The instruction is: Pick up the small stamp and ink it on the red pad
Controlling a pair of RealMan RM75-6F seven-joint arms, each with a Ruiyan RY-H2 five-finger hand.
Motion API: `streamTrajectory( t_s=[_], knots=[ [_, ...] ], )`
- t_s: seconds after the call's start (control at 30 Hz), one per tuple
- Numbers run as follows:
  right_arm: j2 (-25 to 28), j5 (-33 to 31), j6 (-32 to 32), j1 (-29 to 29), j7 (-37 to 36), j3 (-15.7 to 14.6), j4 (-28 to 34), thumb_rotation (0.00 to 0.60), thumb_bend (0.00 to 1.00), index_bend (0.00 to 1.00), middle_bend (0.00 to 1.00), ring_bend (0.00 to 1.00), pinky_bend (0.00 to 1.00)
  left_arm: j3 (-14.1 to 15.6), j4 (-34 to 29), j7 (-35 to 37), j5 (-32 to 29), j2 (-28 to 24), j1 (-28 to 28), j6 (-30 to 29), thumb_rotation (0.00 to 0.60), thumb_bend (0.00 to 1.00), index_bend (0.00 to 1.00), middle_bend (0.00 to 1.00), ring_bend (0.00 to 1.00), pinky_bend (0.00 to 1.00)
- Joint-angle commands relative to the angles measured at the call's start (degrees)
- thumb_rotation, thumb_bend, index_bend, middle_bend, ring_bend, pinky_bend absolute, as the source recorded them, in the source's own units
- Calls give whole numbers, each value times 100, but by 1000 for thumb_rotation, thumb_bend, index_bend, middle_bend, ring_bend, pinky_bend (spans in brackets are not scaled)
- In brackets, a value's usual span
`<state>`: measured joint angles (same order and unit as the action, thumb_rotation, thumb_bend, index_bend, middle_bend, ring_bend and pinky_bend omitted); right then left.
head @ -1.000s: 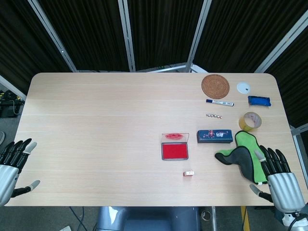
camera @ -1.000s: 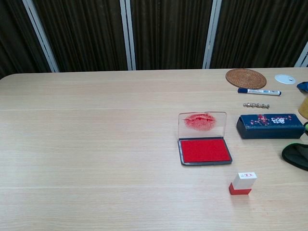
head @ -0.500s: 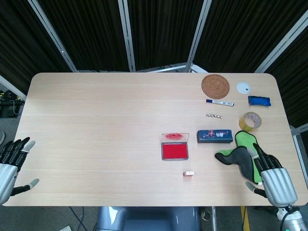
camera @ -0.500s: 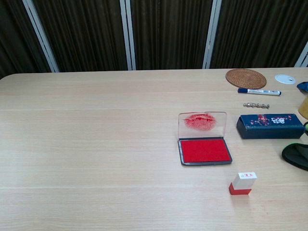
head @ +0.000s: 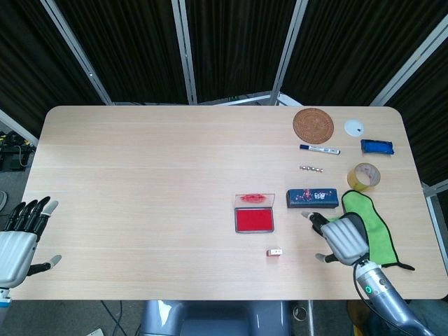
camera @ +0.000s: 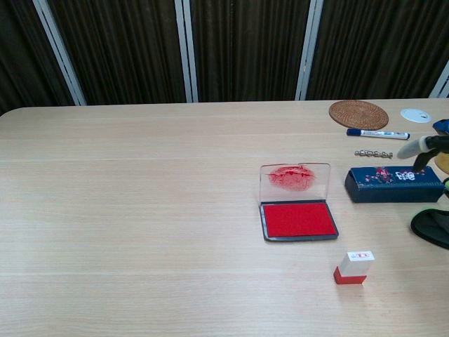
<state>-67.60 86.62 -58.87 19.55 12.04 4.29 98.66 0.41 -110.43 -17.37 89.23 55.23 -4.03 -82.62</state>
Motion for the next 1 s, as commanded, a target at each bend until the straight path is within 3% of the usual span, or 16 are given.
streamTrajectory(
  t_s=[0.03, 0.27, 0.63, 1.0],
  knots=[
    [-317, -554, 376, 241, 595, 89, 171, 600, 14, 218, 317, 849, 1000, -69, -8, -173, -219, 96, -78, 137, 600, 0, 0, 0, 0, 0],
    [-659, -1260, 517, 379, 1225, 55, 404, 600, 132, 230, 322, 849, 1000, -128, 7, -456, -529, 218, -179, 311, 600, 0, 0, 0, 0, 0],
    [-1235, -1547, 338, 505, 2102, -202, 437, 600, 145, 270, 344, 849, 1000, -163, 16, -629, -585, 327, -181, 182, 600, 0, 0, 0, 0, 0],
    [-1850, -1441, 43, 606, 2611, -325, -123, 600, 165, 336, 411, 848, 1000, -93, 14, -492, -443, 264, -164, 119, 600, 0, 0, 0, 0, 0]
  ],
)
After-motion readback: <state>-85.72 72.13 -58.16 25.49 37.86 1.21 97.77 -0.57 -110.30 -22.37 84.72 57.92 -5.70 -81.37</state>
